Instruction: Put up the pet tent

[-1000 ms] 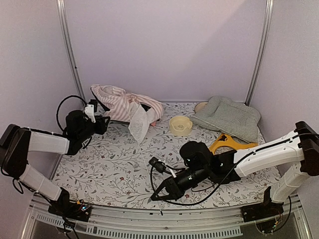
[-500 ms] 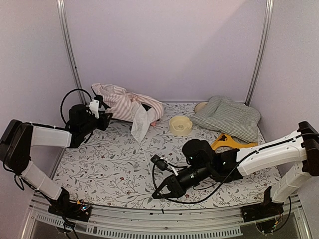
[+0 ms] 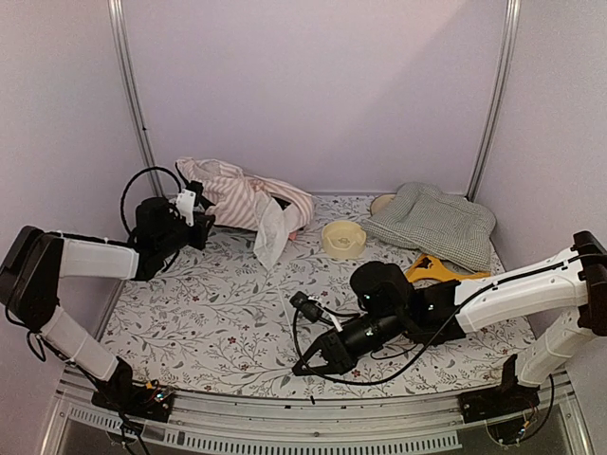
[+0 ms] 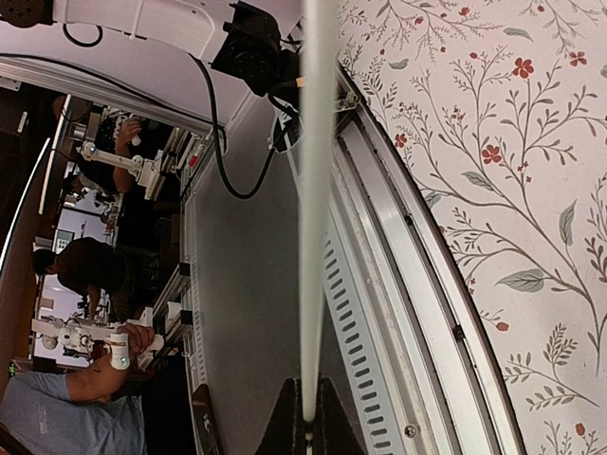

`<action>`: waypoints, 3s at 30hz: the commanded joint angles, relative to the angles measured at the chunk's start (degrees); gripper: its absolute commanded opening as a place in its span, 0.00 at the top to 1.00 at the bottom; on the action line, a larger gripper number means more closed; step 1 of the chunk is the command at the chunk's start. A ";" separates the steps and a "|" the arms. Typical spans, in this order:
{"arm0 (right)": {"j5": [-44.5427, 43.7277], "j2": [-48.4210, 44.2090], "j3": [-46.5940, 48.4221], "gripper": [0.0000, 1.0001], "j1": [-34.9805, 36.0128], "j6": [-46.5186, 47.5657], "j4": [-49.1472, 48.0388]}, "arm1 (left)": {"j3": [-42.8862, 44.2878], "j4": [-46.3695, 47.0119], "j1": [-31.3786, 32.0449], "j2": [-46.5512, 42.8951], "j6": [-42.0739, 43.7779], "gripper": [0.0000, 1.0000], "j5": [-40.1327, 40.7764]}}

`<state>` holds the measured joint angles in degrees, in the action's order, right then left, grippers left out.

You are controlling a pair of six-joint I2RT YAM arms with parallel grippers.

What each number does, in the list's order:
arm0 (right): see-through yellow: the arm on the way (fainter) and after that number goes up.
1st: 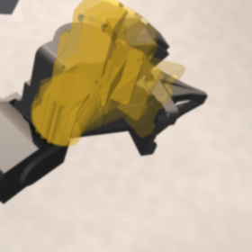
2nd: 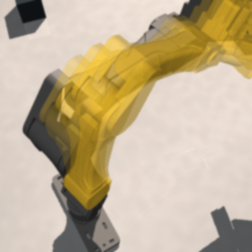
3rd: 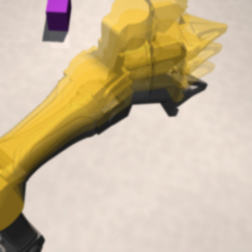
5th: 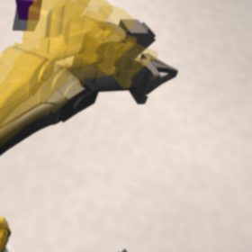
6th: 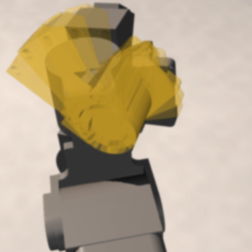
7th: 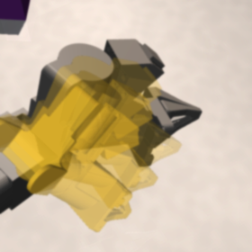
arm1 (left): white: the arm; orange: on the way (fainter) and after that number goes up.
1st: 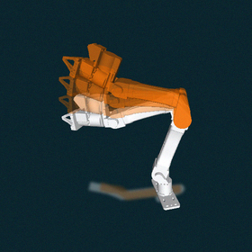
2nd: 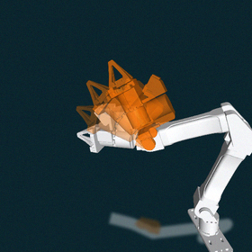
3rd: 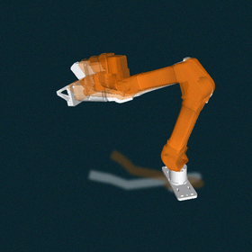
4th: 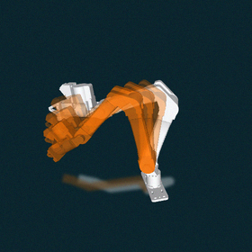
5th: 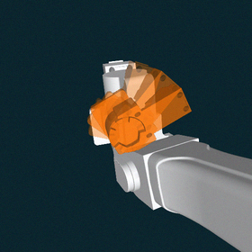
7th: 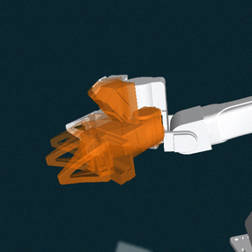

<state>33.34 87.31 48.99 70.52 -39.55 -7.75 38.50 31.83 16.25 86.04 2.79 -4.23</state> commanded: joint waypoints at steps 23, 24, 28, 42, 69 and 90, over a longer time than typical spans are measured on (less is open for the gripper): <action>7.50 11.86 14.11 1.00 -2.62 -4.76 -10.38 | -17.93 1.41 30.13 -22.53 -10.68 1.00 23.15; 8.05 12.73 14.93 1.00 -2.99 -5.54 -11.62 | -19.03 1.47 31.62 -23.64 -11.22 1.00 24.38; 9.03 16.31 18.60 1.00 -4.25 -9.74 -16.13 | -23.32 1.55 37.03 -28.77 -13.62 1.00 28.86; 0.68 22.96 32.31 1.00 -7.61 -10.98 -19.50 | -28.80 -7.13 49.68 -41.65 -18.01 1.00 37.64; -11.82 26.90 50.23 1.00 -13.37 -0.25 -12.93 | -26.09 -18.48 65.70 -40.69 -25.00 1.00 49.01; -18.33 26.30 47.95 1.00 -16.45 -1.53 -13.06 | -30.06 -21.49 65.91 -50.00 -28.19 1.00 46.37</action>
<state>29.04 115.04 95.20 60.88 -42.70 -13.32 11.29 17.72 79.40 36.25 -24.97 48.29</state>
